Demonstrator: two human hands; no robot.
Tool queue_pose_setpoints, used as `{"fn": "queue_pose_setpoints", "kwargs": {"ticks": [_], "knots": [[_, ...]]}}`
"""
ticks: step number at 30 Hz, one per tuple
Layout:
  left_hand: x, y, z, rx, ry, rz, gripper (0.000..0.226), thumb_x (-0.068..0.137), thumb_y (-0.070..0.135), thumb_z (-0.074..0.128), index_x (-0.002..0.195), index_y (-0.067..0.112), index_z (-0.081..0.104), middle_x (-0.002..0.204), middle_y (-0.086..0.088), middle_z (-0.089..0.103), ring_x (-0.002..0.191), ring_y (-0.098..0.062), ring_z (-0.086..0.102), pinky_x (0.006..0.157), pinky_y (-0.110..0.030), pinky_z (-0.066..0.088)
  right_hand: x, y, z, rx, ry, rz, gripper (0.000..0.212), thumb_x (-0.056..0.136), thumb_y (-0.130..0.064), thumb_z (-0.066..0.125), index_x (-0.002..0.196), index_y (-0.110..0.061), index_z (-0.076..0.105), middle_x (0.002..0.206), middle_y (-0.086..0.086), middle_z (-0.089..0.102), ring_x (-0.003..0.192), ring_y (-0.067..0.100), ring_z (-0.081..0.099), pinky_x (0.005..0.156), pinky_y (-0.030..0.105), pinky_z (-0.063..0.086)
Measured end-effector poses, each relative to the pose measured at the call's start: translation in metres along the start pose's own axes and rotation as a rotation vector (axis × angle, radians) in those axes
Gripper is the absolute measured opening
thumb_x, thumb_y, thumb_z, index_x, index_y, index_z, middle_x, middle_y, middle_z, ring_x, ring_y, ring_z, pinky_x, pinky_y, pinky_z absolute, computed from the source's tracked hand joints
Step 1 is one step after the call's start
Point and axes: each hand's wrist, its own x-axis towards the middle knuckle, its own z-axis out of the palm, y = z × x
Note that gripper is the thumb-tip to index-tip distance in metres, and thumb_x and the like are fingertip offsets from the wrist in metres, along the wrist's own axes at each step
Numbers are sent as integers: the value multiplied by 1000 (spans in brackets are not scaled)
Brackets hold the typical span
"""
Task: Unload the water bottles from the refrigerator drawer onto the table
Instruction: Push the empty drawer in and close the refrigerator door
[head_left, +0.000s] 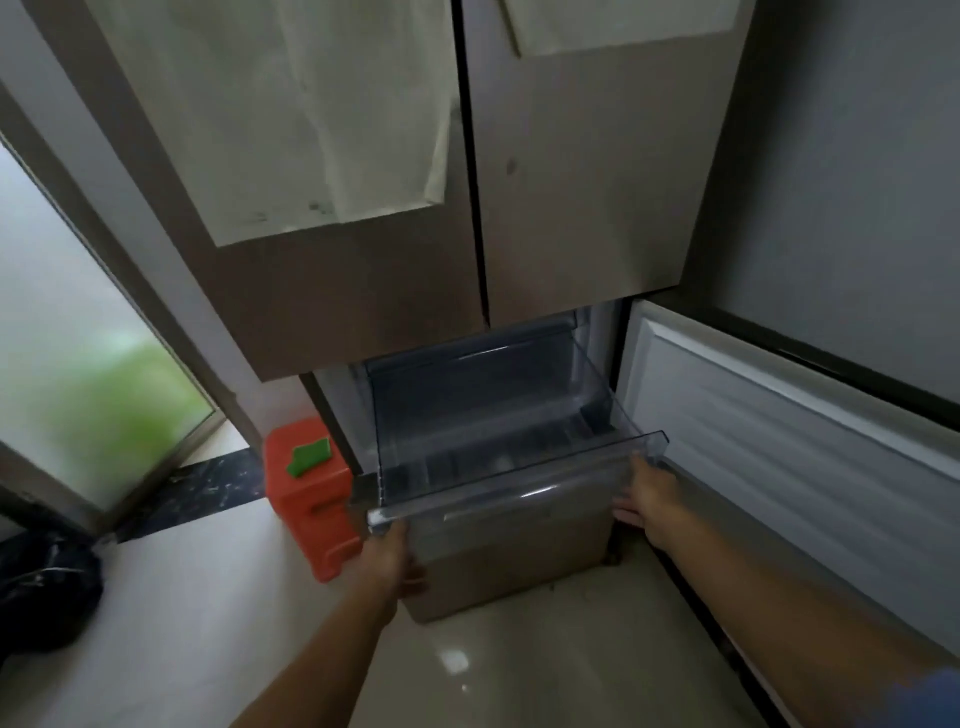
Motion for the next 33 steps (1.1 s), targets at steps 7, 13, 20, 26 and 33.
{"fn": "queue_pose_setpoints", "kwargs": {"ticks": [7, 13, 20, 26, 33], "knots": [[36, 7, 52, -473, 154, -109, 61, 97, 56, 31, 139, 11, 37, 97, -15, 55, 69, -30, 55, 65, -40, 52, 60, -2, 24, 497, 65, 237, 86, 81, -84, 28, 147, -30, 38, 143, 9, 49, 117, 37, 55, 78, 47, 56], [50, 21, 83, -560, 240, -166, 59, 99, 54, 24, 141, 14, 33, 115, -15, 54, 69, -33, 59, 59, -41, 56, 80, -42, 32, 561, 86, 228, 66, 94, -66, 33, 146, -27, 41, 145, 6, 45, 122, 35, 50, 84, 50, 54], [107, 70, 57, -608, 169, -100, 47, 102, 44, 32, 135, 12, 42, 129, -20, 54, 84, -35, 62, 50, -38, 58, 97, -86, 75, 546, -19, 212, 45, 102, -45, 39, 132, -15, 53, 123, 6, 55, 108, 31, 57, 83, 48, 54], [151, 112, 57, -663, 44, -112, 30, 104, 36, 28, 113, 16, 48, 101, -9, 59, 80, -26, 58, 72, -42, 49, 131, -115, 97, 570, -81, 252, 17, 104, -20, 42, 103, -9, 55, 144, 18, 41, 129, 39, 45, 88, 47, 51], [191, 135, 67, -703, 20, -123, 19, 104, 23, 35, 94, 19, 50, 89, -11, 54, 77, -23, 54, 71, -36, 46, 168, -132, 130, 601, -178, 251, 24, 98, -19, 55, 121, -12, 57, 125, 16, 57, 95, 33, 61, 81, 50, 57]]}}
